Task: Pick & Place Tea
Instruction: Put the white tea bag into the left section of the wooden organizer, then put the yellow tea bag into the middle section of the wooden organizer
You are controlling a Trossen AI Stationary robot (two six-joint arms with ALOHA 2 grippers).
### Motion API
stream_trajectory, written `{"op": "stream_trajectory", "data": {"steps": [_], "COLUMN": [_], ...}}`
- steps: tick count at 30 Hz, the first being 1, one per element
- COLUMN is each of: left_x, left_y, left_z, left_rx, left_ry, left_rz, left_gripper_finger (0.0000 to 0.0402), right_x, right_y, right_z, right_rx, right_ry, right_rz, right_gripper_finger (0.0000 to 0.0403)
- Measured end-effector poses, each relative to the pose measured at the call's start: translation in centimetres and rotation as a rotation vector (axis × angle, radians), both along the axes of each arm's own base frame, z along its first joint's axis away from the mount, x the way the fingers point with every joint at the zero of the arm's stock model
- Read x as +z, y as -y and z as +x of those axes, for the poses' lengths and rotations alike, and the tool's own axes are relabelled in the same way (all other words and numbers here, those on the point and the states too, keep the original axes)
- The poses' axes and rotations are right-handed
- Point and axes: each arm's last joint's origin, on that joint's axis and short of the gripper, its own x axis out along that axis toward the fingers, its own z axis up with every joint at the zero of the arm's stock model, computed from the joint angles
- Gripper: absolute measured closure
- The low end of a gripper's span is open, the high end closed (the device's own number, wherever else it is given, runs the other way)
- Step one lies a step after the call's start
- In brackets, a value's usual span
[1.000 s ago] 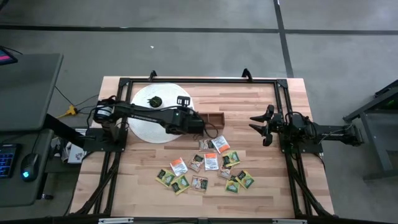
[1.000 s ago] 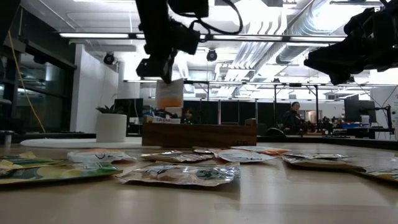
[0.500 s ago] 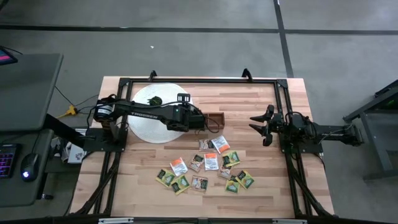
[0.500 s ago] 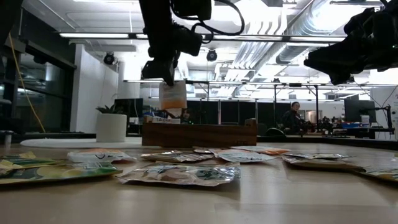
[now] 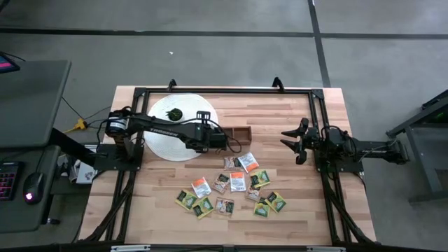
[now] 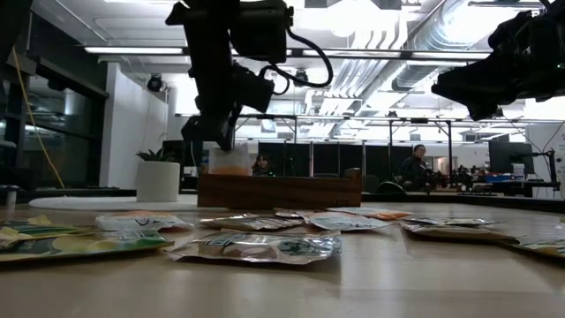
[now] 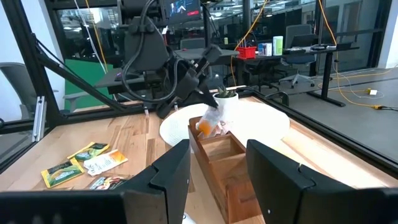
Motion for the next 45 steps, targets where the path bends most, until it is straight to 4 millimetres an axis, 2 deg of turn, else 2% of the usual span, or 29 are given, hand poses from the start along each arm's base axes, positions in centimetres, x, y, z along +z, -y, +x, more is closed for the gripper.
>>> {"op": "stream_trajectory", "data": {"steps": [4,11,18,30,34,45], "left_x": [-0.03,-0.07,-0.23,-0.22,-0.24,0.06], "left_y": [0.31,0.26,0.49,0.46,0.51,0.60], "left_z": [0.41,0.31,0.36,0.38,0.39,0.24], "left_rx": [-0.012,-0.015,-0.068,-0.105,-0.109,-0.114], "left_ry": [0.045,0.031,0.003,-0.028,-0.028,-0.056], "left_rz": [-0.027,-0.041,-0.127,-0.109,-0.120,-0.157], "left_gripper_finger": [0.0401,0.0401,0.0401,0.0394,0.0365,0.0242], "right_x": [0.01,0.00,0.01,0.00,0.00,0.01], "right_y": [0.00,0.00,0.00,0.00,0.00,0.00], "right_z": [0.00,0.00,0.00,0.00,0.00,0.00], "right_rx": [0.000,0.001,0.000,0.001,0.001,0.001], "right_ry": [0.000,0.000,0.000,0.000,0.000,0.001], "right_rz": [0.000,0.000,0.000,0.000,0.000,0.000], "right_gripper_finger": [0.0250,0.0250,0.0250,0.0250,0.0250,0.0250]}}
